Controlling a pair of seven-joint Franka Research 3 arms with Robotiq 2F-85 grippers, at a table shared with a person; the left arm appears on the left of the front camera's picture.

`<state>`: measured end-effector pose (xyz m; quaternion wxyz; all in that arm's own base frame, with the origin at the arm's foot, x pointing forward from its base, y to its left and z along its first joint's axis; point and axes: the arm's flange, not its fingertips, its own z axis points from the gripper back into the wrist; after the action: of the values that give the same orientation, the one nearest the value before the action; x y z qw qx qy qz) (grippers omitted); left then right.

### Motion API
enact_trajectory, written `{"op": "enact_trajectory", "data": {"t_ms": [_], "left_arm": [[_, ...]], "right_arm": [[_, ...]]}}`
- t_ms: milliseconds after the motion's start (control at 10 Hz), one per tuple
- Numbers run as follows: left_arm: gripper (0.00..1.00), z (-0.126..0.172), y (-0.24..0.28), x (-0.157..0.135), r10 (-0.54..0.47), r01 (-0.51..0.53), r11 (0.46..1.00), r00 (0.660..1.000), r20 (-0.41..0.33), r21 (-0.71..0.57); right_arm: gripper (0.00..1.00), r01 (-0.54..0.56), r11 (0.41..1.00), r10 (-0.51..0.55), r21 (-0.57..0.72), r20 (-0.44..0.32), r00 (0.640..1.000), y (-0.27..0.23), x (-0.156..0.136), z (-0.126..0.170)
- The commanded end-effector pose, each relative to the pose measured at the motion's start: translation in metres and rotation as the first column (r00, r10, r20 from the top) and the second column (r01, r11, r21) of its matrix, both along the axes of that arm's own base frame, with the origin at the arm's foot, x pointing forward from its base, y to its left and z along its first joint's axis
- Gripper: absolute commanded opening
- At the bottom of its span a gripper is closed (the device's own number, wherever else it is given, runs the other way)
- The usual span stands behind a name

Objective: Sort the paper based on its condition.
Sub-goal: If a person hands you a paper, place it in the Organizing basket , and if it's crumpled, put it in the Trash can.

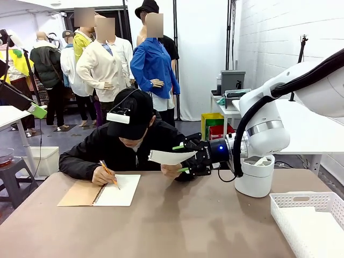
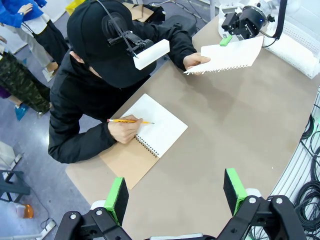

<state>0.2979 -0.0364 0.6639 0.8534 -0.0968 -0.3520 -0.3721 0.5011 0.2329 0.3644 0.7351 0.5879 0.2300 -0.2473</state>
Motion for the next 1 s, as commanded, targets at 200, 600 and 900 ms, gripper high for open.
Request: {"op": "enact_trajectory", "data": {"t_ms": [200, 600, 900], "left_arm": [[1.00, -0.001, 0.001, 0.000, 0.004, -0.004, 1.000, 1.000, 0.004, -0.003], [1.00, -0.001, 0.001, 0.000, 0.004, -0.004, 1.000, 1.000, 0.004, -0.003], [1.00, -0.001, 0.001, 0.000, 0.004, -0.004, 1.000, 1.000, 0.004, -0.003]], "right_arm": [[0.00, 0.022, 0.999, -0.022, 0.034, 0.011, 1.000, 0.004, 0.005, -0.003], [0.00, 0.006, 0.999, -0.006, 0.043, 0.021, 1.000, 0.003, 0.004, 0.000], [0.00, -0.016, 0.997, 0.014, 0.069, 0.035, 0.999, 0.002, 0.000, 0.007]]}}
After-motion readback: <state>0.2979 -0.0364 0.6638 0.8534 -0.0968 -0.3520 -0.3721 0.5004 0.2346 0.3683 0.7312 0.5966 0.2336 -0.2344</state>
